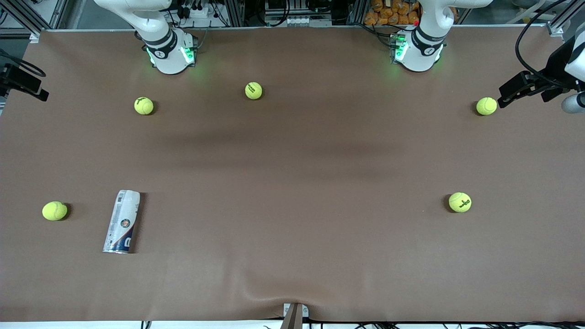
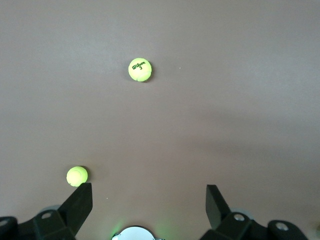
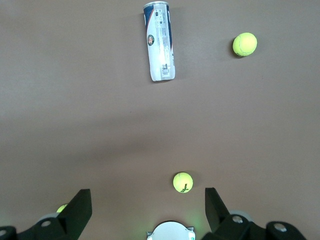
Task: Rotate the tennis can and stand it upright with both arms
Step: 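Move the right gripper down toward the lying Wilson tennis can, then close the right gripper around the can's body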
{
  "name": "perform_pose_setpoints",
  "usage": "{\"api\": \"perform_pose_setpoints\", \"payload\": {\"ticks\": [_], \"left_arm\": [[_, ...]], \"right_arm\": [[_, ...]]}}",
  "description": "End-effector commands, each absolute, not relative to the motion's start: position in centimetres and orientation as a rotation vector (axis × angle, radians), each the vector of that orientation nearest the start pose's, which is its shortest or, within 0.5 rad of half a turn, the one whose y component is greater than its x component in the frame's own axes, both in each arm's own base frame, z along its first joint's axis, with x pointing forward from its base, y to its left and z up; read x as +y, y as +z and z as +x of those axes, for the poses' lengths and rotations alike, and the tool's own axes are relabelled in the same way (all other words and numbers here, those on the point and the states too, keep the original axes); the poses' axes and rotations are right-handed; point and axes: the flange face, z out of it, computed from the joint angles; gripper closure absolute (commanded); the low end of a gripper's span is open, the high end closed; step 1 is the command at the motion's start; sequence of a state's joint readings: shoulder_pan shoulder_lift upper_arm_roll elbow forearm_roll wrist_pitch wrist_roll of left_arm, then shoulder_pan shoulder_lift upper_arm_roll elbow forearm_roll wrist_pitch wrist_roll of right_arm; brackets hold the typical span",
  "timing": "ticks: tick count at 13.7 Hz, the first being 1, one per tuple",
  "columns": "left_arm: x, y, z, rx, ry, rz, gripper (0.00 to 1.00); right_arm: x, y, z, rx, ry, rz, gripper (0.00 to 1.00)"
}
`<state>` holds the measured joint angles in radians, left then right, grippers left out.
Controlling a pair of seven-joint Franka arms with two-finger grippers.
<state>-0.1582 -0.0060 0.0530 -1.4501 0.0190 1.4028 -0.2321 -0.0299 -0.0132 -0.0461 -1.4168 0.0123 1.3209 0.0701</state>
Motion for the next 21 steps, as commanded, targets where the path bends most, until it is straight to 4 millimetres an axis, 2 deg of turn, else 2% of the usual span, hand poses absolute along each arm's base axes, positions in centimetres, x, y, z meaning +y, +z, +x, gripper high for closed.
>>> {"api": "perform_pose_setpoints", "payload": {"ticks": [1,7,10,14,16,17,21], "left_arm": [[-5.0,67.7,52.7,-0.188,0.057,-3.101,0.00],[-4.7,67.6,52.8,-0.194,0.061,-3.108,0.00],[-4.7,67.7,52.7,-0.192,0.059,-3.109,0.00],[-4.8,67.6,52.7,-0.189,0.064,-3.110,0.00],[-5.2,67.6,52.7,-0.182,0.061,-3.110,0.00],[-5.0,67.6,52.7,-0.184,0.062,-3.110,0.00],[-4.7,67.8,52.7,-0.194,0.057,-3.110,0.00]], "right_arm": [[-4.0,68.2,52.2,0.210,0.126,-3.140,0.00],[-4.1,67.5,52.7,0.213,0.143,-3.140,0.00],[-3.9,65.3,54.7,0.203,0.157,-3.142,0.00],[-4.2,56.4,61.9,0.185,0.133,-3.143,0.00],[-5.0,50.4,65.0,0.099,0.160,-3.143,0.00],[-5.7,47.6,66.2,0.069,0.158,-3.145,0.00],[-6.2,39.4,69.6,-0.052,0.109,-3.155,0.00]]}}
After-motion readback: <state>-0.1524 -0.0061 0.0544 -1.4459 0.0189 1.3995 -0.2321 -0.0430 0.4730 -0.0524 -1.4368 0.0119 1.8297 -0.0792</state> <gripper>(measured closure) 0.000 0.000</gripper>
